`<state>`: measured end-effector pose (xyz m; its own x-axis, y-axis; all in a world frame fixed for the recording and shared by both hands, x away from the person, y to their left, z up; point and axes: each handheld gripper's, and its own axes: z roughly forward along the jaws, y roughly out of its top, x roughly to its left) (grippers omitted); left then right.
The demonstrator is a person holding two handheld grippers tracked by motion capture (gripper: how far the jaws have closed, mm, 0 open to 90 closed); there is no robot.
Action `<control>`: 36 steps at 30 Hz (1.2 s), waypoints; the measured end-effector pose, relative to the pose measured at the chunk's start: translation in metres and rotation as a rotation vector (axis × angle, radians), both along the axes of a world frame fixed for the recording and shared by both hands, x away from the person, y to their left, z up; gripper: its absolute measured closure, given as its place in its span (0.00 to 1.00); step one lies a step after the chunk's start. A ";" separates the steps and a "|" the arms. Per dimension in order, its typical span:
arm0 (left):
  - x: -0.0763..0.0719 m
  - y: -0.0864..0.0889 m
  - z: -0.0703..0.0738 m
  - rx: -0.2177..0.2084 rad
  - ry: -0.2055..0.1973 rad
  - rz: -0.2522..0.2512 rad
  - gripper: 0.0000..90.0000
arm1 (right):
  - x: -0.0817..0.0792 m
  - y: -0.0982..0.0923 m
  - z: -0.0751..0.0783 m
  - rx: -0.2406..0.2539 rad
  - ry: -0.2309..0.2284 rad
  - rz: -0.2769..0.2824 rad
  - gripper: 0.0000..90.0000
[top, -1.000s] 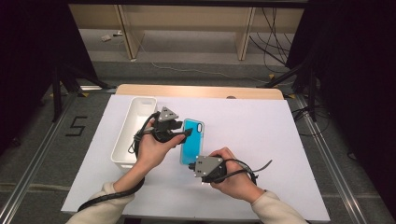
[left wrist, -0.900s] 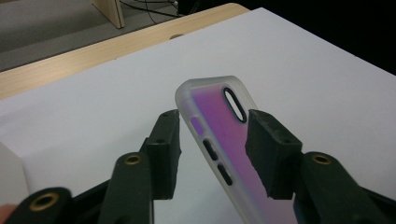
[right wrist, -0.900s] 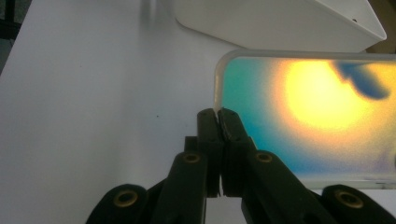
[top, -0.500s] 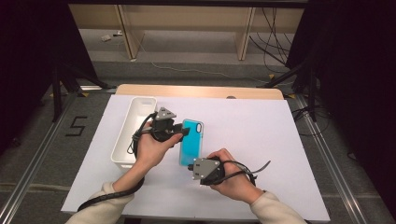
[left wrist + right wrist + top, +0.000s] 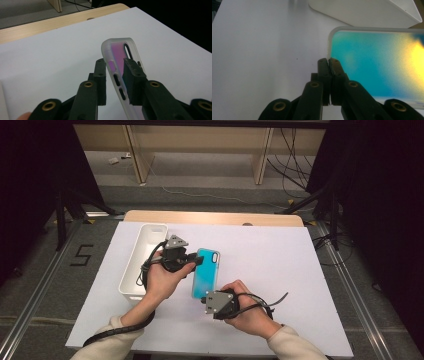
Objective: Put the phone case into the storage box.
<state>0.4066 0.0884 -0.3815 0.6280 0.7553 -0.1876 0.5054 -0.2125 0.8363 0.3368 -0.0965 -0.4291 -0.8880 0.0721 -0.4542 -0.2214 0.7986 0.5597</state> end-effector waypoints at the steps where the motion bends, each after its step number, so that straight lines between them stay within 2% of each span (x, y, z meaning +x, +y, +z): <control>1: -0.001 -0.001 0.000 -0.015 0.002 0.006 0.83 | 0.001 0.000 0.000 0.002 0.006 -0.005 0.99; 9: -0.008 -0.004 0.006 -0.085 -0.001 -0.016 0.89 | 0.003 0.000 -0.002 0.001 -0.003 -0.019 0.99; 10: -0.009 -0.004 0.008 -0.082 0.000 -0.016 0.89 | 0.002 0.000 -0.003 0.005 0.003 -0.025 0.99; 13: -0.012 -0.006 0.008 -0.114 -0.004 -0.026 0.91 | 0.004 0.000 -0.003 0.004 0.011 -0.025 0.99; 18: -0.014 -0.006 0.010 -0.102 -0.017 -0.038 0.92 | 0.006 -0.001 -0.004 0.012 0.016 -0.040 0.97; 23: -0.013 -0.002 0.012 -0.104 -0.039 -0.026 0.92 | 0.007 -0.003 -0.004 0.026 0.034 -0.061 0.82; 24: -0.012 -0.001 0.012 -0.106 -0.047 -0.028 0.92 | 0.008 -0.002 -0.004 0.046 0.050 -0.079 0.79; 25: -0.012 -0.001 0.012 -0.106 -0.052 -0.023 0.92 | 0.009 -0.004 -0.004 0.044 0.041 -0.070 0.76; 27: -0.011 0.001 0.012 -0.091 -0.064 -0.020 0.92 | 0.009 -0.004 -0.003 0.080 0.058 -0.093 0.70; 32: -0.011 0.003 0.013 -0.085 -0.082 -0.023 0.92 | 0.011 -0.009 0.001 0.167 0.075 -0.135 0.57; 36: -0.012 0.005 0.015 -0.087 -0.103 -0.021 0.92 | 0.014 -0.016 0.004 0.235 0.134 -0.173 0.48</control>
<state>0.3947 0.0932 -0.3669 0.6630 0.7253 -0.1851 0.4119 -0.1470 0.8993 0.3508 -0.1120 -0.4255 -0.9042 0.3160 -0.2873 -0.0059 0.6634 0.7483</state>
